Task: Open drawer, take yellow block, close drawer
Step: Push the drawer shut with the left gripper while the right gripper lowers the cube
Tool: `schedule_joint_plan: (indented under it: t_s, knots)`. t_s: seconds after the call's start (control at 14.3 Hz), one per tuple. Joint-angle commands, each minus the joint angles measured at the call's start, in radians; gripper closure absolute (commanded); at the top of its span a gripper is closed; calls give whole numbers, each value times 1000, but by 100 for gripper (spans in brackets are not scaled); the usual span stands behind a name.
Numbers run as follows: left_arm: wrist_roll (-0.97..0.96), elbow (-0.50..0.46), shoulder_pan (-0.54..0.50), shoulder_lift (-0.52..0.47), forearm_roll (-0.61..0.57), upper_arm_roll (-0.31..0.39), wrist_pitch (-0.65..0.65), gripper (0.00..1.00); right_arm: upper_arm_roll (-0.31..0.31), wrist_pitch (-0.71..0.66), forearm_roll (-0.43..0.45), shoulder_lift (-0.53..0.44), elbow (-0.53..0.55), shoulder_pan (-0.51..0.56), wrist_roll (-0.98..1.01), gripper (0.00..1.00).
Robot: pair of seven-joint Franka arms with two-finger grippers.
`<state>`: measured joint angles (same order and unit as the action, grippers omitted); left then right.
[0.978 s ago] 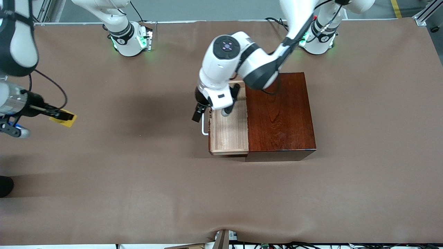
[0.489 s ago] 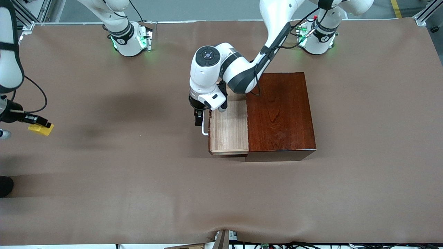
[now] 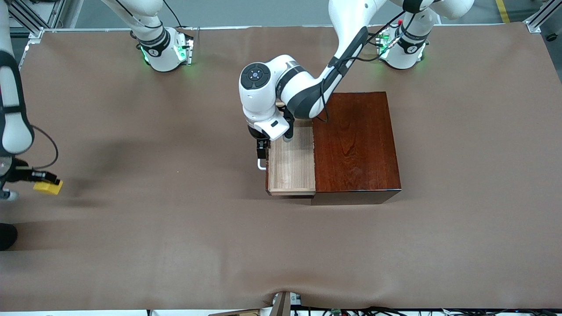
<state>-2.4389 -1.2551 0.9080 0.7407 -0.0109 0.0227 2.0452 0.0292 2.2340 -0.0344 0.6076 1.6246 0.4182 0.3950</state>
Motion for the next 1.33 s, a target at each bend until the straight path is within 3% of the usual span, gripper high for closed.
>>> schedule_joint_plan:
  t_s: [0.0,0.35,0.7,1.05,1.26]
  knots:
    - [57,-1,-40,-24,-34,8,-132,0,-23,-27,47,135,-166,20,19,95]
    - [89,-3,-54,-26,-35,65,-266,0,-23,-31,111,169,-190,42,62,95]
    - [87,-3,-52,-29,-35,170,-371,0,-26,-88,105,127,-92,68,79,95]
    - [89,64,17,-29,-31,151,-346,0,-31,-85,97,-31,87,53,67,100]
    - [118,115,34,-88,-31,154,-300,0,-31,-70,94,-37,118,47,67,100]
